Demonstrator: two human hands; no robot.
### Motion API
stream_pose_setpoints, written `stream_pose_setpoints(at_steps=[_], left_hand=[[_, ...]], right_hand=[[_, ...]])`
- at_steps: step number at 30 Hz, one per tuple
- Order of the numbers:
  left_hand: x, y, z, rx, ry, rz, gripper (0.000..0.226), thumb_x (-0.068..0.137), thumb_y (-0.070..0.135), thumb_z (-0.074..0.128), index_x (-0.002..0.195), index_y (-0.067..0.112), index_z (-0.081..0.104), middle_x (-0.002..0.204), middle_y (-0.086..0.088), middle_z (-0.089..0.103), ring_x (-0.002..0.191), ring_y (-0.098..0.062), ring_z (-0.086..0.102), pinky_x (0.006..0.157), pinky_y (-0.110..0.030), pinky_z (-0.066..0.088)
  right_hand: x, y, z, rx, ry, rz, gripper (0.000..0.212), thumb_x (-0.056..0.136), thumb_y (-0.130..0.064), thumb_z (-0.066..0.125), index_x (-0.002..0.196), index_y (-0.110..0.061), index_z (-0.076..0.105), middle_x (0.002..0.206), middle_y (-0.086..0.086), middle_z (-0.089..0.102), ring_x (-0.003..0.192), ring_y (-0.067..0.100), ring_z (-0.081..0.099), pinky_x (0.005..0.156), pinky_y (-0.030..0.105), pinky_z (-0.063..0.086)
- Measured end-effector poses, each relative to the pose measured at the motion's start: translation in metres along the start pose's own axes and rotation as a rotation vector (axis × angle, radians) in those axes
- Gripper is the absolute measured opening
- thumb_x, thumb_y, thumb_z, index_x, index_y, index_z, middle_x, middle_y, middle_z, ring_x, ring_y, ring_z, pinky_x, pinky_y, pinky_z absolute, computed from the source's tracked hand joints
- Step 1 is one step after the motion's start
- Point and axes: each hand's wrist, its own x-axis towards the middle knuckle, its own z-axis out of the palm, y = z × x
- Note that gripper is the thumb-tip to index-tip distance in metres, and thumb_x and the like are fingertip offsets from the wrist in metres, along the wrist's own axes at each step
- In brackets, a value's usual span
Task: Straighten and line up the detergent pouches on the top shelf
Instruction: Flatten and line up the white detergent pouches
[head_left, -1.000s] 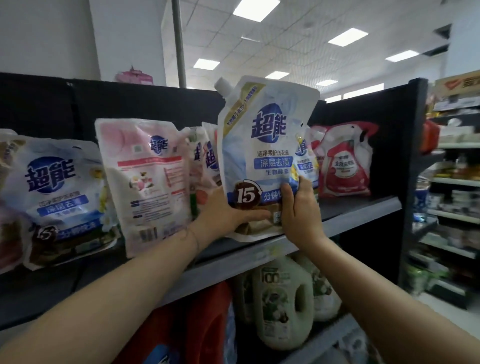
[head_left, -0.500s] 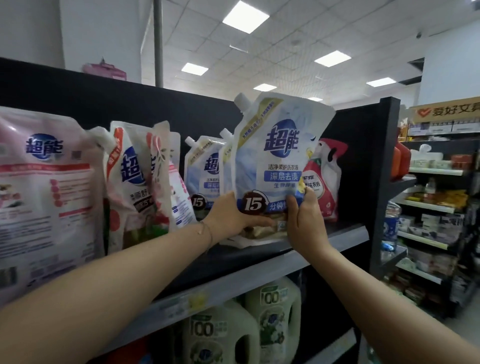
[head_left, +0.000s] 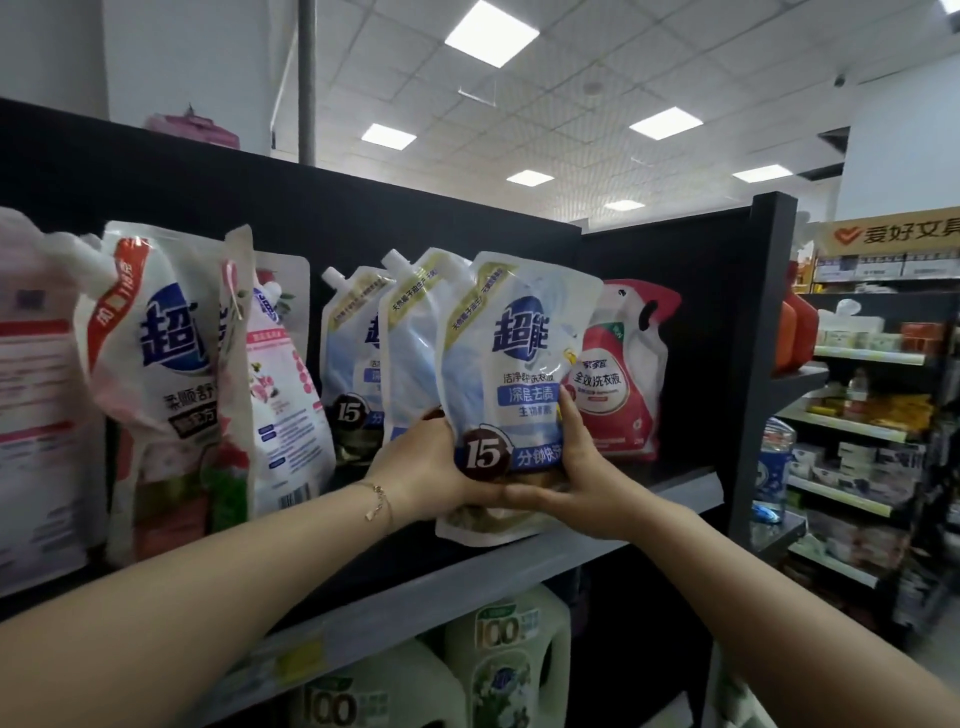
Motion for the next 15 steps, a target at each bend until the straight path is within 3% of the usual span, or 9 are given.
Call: stream_pose_setpoints(at_steps=[2,4,8,12,15], left_hand=[[0.003,-0.005,0.0,0.071,0.013,-0.032,0.097,0.036,0.087,0.067,0.122,0.045,0.052,0.106,0.022,0.064,0.094,-0.001,0.06,0.085,-0.029,0.053],[0.005,-0.011,-0.002,0.085,0.019,-0.066,0.101,0.032,0.091,0.063,0.121,0.046,0.051,0.107,0.022,0.063,0.096,-0.001,0.06,0.086,-0.031,0.053],[0.001,-0.022,-0.011,0.075,0.015,-0.102,0.101,0.033,0.082,0.071,0.124,0.042,0.052,0.112,0.018,0.063,0.101,-0.004,0.06,0.091,-0.034,0.052],[-0.009,-0.038,-0.029,0.001,0.105,-0.178,0.096,0.036,0.057,0.089,0.12,0.027,0.054,0.105,0.013,0.065,0.098,-0.007,0.061,0.091,-0.027,0.051],[-0.015,-0.045,-0.043,-0.081,0.247,-0.277,0.092,0.04,0.031,0.096,0.113,0.013,0.044,0.099,0.007,0.059,0.093,-0.011,0.057,0.076,-0.02,0.052]], right_hand=[[0.004,-0.002,0.001,-0.043,-0.036,0.036,0.137,0.052,-0.076,0.073,0.132,-0.055,-0.036,0.154,-0.011,0.01,0.141,0.012,0.024,0.115,0.041,0.031],[0.008,-0.006,0.005,-0.069,-0.052,0.043,0.141,0.052,-0.075,0.073,0.132,-0.049,-0.04,0.151,-0.012,0.005,0.143,0.013,0.018,0.117,0.04,0.026],[0.016,-0.014,0.019,-0.146,-0.098,0.048,0.148,0.062,-0.051,0.083,0.125,-0.04,-0.05,0.15,-0.005,-0.003,0.143,0.019,0.008,0.117,0.036,0.022],[0.029,-0.03,0.043,-0.178,-0.103,0.012,0.155,0.055,-0.049,0.088,0.114,-0.046,-0.055,0.15,-0.002,-0.013,0.144,0.027,0.0,0.117,0.05,0.02],[0.044,-0.048,0.073,-0.281,0.018,0.024,0.154,0.056,-0.053,0.086,0.113,-0.042,-0.056,0.151,0.014,-0.01,0.142,0.038,0.005,0.116,0.054,0.018]])
